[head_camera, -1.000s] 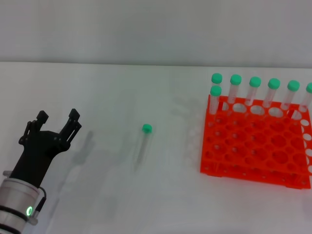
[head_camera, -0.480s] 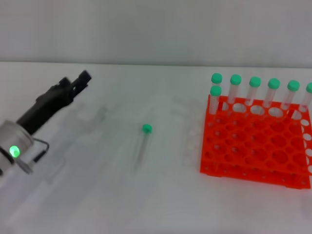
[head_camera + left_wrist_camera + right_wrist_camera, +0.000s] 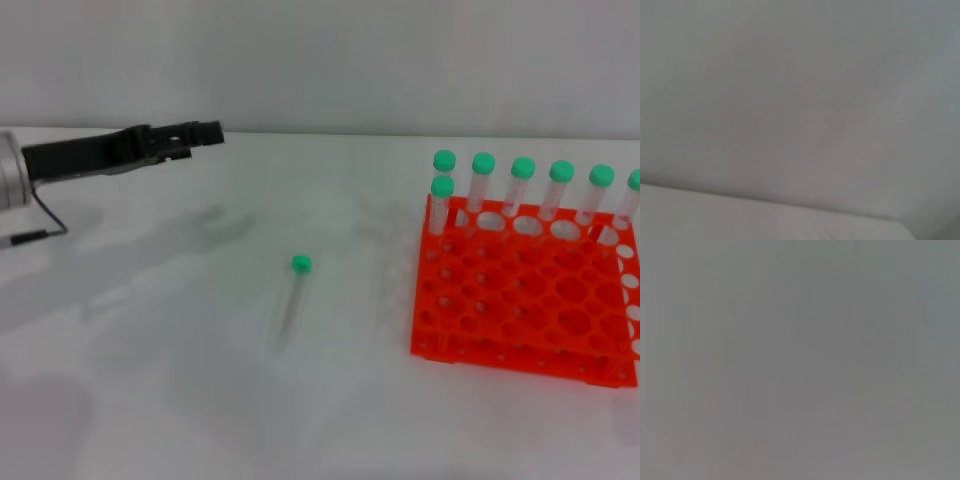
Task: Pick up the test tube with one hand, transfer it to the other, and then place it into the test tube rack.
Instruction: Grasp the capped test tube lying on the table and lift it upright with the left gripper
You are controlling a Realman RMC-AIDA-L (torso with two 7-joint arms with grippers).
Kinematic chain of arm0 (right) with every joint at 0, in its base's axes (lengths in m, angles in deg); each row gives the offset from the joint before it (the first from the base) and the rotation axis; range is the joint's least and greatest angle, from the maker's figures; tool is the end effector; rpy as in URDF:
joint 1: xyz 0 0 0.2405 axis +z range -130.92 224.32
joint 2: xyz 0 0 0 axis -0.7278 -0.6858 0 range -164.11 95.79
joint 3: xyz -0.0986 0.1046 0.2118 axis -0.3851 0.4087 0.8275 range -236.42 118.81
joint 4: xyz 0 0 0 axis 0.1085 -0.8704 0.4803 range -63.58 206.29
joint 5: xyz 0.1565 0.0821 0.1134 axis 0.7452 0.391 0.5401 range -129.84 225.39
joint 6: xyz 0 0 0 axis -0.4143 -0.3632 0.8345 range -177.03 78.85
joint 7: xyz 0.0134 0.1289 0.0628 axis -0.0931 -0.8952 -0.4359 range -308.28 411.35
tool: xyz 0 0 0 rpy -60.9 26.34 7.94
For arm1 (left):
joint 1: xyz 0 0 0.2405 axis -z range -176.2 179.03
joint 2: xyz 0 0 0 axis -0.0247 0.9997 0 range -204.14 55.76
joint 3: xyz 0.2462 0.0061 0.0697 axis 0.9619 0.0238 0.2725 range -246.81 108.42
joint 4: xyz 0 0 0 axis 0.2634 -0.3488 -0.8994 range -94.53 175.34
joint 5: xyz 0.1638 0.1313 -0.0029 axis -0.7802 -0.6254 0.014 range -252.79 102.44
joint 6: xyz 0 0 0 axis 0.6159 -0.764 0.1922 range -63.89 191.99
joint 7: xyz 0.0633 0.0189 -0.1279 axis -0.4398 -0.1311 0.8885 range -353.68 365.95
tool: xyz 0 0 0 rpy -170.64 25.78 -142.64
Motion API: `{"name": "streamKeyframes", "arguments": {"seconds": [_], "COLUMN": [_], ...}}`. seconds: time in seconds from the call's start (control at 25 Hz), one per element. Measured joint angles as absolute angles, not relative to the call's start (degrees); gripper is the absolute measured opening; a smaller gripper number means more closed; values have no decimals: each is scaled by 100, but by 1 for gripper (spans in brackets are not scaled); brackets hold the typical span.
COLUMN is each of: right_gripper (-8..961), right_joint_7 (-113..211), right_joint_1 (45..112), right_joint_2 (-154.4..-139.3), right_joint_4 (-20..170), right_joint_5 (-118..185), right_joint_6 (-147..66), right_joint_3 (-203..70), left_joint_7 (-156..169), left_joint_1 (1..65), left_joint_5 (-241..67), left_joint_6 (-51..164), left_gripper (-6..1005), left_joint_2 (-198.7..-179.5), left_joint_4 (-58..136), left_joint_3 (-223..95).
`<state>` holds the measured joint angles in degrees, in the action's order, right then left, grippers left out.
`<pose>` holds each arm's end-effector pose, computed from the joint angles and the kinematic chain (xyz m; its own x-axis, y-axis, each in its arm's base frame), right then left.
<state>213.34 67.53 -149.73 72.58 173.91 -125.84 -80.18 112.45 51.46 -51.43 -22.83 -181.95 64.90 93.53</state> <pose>0.3866 0.2941 0.0625 0.6936 0.1315 -0.7082 -0.7185 0.0570 -0.6932 -0.2599 0.4099 0.0750 0.3339 0.6763 0.6566 0.8774 -0.4776 0.0457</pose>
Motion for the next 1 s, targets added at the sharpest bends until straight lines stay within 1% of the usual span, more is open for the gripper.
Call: {"name": "streamKeyframes", "arguments": {"seconds": [0.08,0.12,0.2,0.4,0.48,0.52,0.6,0.72,0.76,0.8,0.96,1.0], "right_gripper": [871,871,870,870,870,869,869,869,869,869,868,868], "right_joint_7": [21334,21334,21334,21334,21334,21334,21334,21334,21334,21334,21334,21334], "right_joint_1": [6753,6757,6778,6812,6814,6816,6837,6863,6866,6866,6873,6873], "right_joint_2": [-14973,-14974,-14973,-14977,-14978,-14977,-14979,-14981,-14982,-14982,-14991,-14992], "right_joint_4": [7263,7265,7266,7238,7238,7239,7239,7230,7224,7224,7219,7218], "right_joint_5": [17396,17399,17399,17418,17424,17425,17425,17421,17416,17416,17410,17407], "right_joint_6": [-12585,-12586,-12587,-12591,-12592,-12592,-12592,-12592,-12592,-12592,-12592,-12591], "right_joint_3": [-8017,-8016,-8016,-8015,-8016,-8015,-8016,-8016,-8016,-8016,-8016,-8018], "left_joint_7": [11721,12144,12743,13505,13726,13829,13905,14096,14213,14213,14502,14502], "left_joint_1": [5444,5690,6057,6695,6936,7108,7243,7525,7676,7676,7952,7952], "left_joint_5": [-5649,-6087,-6798,-8208,-8755,-9077,-9316,-9783,-10096,-10096,-10749,-10749], "left_joint_6": [-2537,-2714,-2859,-2691,-2482,-2333,-2208,-1904,-1683,-1683,-1351,-1351], "left_gripper": [882,881,880,877,876,875,875,874,873,873,872,871], "left_joint_2": [-18147,-18103,-18079,-18121,-18200,-18300,-18386,-18588,-18684,-18684,-18847,-18847], "left_joint_4": [6729,6918,7229,7440,7411,7399,7382,7202,6890,6890,6279,6279], "left_joint_3": [9354,9356,9363,9378,9382,9384,9384,9386,9388,9388,9390,9390]}}
